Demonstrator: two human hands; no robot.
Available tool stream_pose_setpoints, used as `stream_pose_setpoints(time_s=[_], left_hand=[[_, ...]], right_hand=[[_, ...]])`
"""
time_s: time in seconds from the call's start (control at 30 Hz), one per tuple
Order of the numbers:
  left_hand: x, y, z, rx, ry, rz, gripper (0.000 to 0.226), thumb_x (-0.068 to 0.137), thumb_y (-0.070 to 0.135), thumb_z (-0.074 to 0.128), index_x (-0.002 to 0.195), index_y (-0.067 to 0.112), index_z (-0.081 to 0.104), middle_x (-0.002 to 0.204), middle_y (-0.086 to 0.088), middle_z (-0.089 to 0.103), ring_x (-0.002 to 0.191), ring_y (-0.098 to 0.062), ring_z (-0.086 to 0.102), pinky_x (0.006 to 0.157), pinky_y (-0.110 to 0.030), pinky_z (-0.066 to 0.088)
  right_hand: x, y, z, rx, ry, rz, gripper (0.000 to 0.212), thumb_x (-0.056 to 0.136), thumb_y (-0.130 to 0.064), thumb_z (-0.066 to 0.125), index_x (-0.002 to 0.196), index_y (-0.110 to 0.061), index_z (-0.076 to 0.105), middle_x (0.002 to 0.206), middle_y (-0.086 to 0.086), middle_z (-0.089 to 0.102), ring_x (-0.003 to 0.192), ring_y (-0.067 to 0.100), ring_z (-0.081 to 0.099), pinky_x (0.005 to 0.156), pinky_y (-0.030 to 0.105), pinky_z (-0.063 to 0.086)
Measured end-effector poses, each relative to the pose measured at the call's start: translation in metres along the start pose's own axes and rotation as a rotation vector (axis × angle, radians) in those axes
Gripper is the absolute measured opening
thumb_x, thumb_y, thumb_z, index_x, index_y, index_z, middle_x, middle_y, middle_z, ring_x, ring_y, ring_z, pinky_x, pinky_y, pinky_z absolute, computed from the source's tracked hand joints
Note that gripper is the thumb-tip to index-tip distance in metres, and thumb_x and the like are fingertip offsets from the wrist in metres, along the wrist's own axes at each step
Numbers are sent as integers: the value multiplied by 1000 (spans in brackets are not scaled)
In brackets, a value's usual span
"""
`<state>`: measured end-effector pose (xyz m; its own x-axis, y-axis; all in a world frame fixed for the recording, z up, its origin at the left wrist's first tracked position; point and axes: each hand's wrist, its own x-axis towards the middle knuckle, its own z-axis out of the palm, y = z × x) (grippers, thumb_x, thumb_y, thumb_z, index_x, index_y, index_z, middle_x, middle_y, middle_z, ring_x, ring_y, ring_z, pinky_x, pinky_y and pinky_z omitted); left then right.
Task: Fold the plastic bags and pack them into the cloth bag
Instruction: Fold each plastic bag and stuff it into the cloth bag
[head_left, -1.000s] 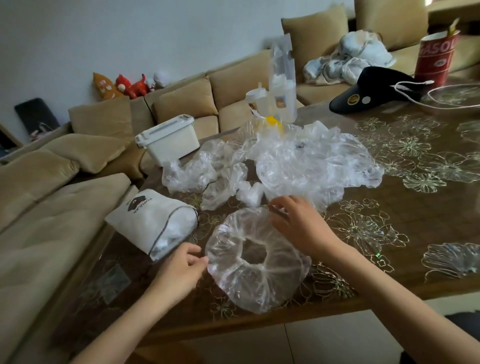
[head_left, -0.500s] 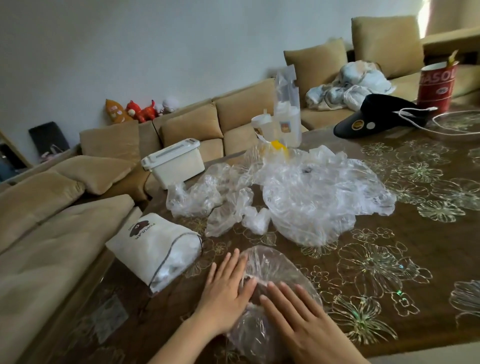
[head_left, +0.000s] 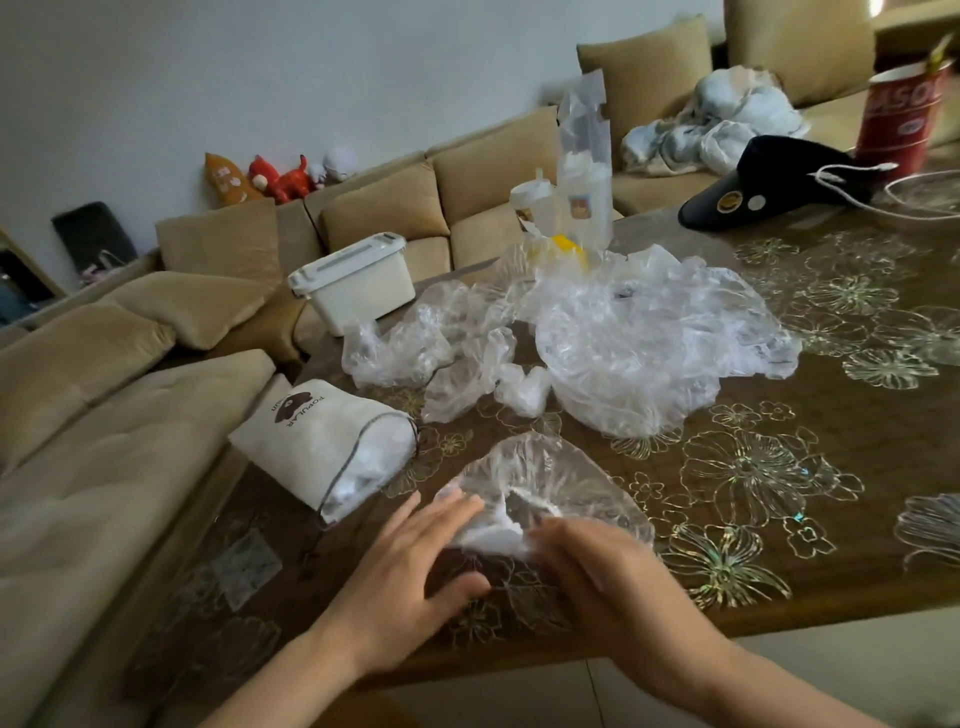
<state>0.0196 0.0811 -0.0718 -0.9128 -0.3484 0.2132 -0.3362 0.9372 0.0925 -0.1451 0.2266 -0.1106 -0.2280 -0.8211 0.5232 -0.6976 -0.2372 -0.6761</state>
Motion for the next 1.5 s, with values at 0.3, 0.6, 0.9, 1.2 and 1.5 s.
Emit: stream_pose_setpoints(time_s=[0.3,0.6,0.9,1.2,1.5], left_hand=[[13,-13,9,5,366,104,10,82,32,60,87,24,56,119,-4,64,123,-9,46,115,-36,19],[-23,2,17,40,-28,336,49,84,27,49,132,17,45,135,4,53,127,-5,45,110,-21,30],[-33,-1,7,-535,-21,-187,53,82,76,34,119,44,54,122,45,47,121,13,45,98,-3,31],[-28,39,17,-611,331,-354,16,91,34,56,87,23,67,89,19,68,86,0,63,73,-7,44],[5,21,27,-306,389,-691,17,93,25,57,76,19,56,68,6,57,59,-5,52,48,-15,35]], right_hand=[[10,5,-72,-445,33,-402,26,96,-31,43,109,-25,65,133,-6,57,131,12,44,107,32,35],[-19,30,-59,-439,-296,-145,48,80,-24,59,126,-32,51,132,-16,54,126,-4,39,106,13,20],[-7,37,-58,-127,-177,31,24,94,-36,48,94,-22,68,88,-14,68,83,0,61,72,16,49],[29,28,-35,-37,-162,223,25,93,-26,56,69,-30,52,63,-11,56,58,2,51,54,16,39],[51,28,-11,-494,-86,401,27,99,-41,37,91,-20,51,77,-7,56,65,15,50,57,26,35]])
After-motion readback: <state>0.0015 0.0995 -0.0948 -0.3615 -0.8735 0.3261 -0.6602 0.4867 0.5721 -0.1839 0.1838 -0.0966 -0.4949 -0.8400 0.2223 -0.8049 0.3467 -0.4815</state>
